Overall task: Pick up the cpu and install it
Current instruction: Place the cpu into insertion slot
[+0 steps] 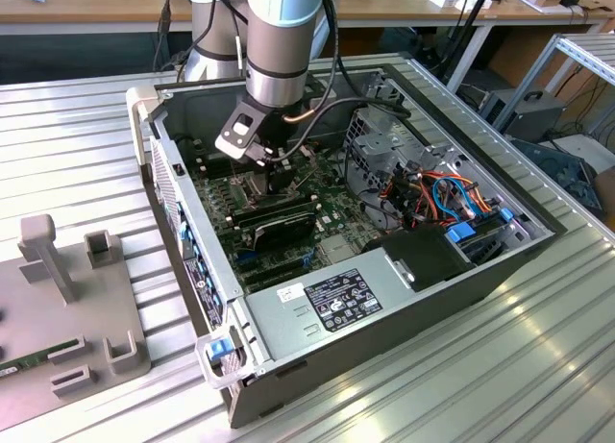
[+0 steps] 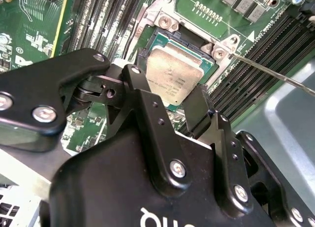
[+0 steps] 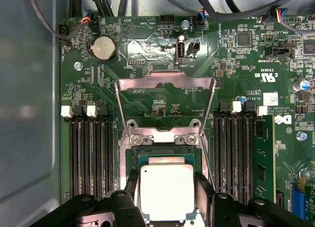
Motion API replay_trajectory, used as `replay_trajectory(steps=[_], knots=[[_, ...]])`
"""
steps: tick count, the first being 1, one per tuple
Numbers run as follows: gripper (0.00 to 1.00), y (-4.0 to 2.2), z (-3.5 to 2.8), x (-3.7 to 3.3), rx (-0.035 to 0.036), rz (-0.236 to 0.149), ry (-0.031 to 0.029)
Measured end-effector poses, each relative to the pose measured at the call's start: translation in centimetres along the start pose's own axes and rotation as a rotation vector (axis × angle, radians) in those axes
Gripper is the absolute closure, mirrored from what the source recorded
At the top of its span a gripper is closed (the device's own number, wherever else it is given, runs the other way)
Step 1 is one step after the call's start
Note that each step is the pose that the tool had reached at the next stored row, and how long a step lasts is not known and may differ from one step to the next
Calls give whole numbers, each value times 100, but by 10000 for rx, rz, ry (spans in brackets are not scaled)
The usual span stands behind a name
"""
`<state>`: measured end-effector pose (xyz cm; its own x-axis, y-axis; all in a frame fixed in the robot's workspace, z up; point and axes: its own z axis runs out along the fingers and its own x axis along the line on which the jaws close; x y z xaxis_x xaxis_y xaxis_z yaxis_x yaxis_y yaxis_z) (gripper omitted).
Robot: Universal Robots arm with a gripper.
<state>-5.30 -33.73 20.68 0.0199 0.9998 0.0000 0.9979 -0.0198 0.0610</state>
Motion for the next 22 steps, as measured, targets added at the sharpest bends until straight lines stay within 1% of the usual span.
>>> replay_trajectory(steps=[8,11,15,16,17,19,22], knots=[[45,16,19,0,0,1,-1],[45,15,53,1,-2,0,2],[45,14,55,0,0,1,2],[45,14,57,1,0,2,44],[45,14,58,4,-2,4,67],[45,14,58,3,1,5,67],[45,13,75,3,2,4,67]])
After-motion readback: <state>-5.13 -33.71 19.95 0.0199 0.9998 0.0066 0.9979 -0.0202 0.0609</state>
